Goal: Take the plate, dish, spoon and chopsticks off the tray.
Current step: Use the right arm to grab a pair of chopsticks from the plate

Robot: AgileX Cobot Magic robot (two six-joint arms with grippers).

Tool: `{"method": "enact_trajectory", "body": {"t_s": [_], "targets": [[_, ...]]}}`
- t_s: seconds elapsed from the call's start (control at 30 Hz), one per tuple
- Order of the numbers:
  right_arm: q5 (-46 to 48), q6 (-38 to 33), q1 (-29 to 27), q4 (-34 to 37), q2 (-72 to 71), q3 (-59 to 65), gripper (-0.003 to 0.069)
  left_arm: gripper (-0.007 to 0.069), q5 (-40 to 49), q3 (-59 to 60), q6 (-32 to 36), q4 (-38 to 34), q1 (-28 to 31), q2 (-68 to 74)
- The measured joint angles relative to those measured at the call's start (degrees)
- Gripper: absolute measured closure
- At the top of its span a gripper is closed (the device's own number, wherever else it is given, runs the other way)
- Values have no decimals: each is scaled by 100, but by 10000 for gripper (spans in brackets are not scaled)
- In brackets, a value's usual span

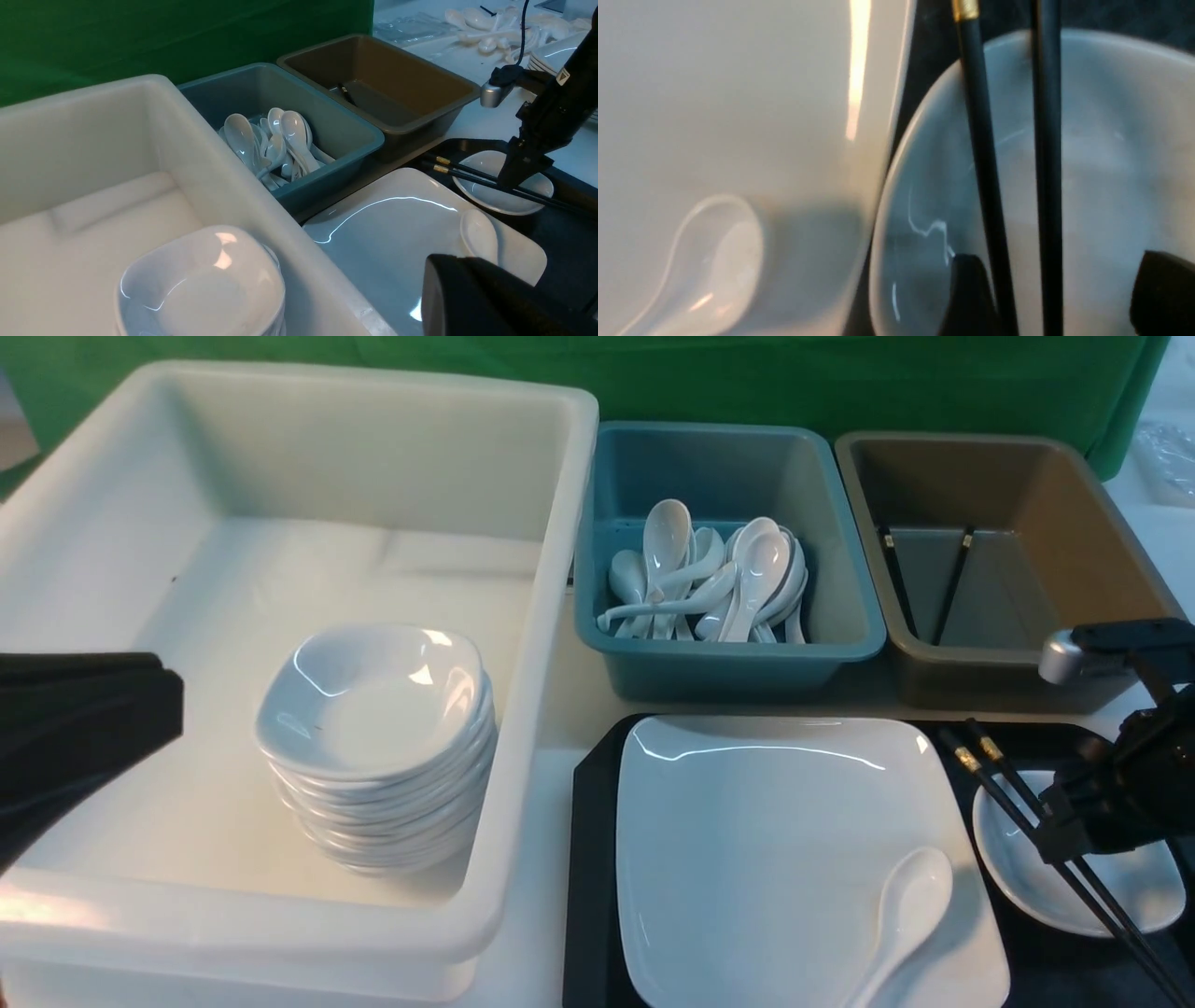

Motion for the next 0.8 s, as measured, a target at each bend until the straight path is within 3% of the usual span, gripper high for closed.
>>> {"method": "enact_trajectory", "body": {"t_s": [0.33, 0.43, 0.63, 0.8], "targets": [[-244, 0, 0, 17, 611, 0, 209, 604, 6, 5, 58, 0, 0, 0], [-296, 0, 0, 23, 616, -1, 257, 604, 12, 5, 63, -24, 0, 0], [-193, -365, 0, 23, 635, -1, 529, 604, 37, 5, 63, -45, 0, 0], [141, -644, 62, 17, 311, -1, 540, 604, 43, 5, 70, -45, 0, 0]]}}
